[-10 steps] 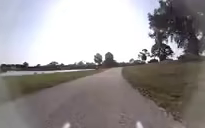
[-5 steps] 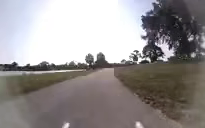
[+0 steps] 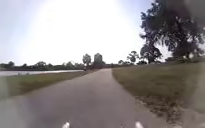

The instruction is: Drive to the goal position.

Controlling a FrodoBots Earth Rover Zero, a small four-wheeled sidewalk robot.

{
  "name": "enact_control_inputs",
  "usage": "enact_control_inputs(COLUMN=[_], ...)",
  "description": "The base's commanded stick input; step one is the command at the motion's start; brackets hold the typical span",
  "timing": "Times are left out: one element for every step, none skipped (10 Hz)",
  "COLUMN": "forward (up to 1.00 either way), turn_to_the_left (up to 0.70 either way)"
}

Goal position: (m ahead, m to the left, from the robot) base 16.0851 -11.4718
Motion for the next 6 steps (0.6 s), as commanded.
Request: enact_control_inputs(forward=[1.0,1.0,1.0,1.0,1.0,1.0], turn_to_the_left=[-0.21,-0.23,-0.19,-0.12,-0.06,-0.01])
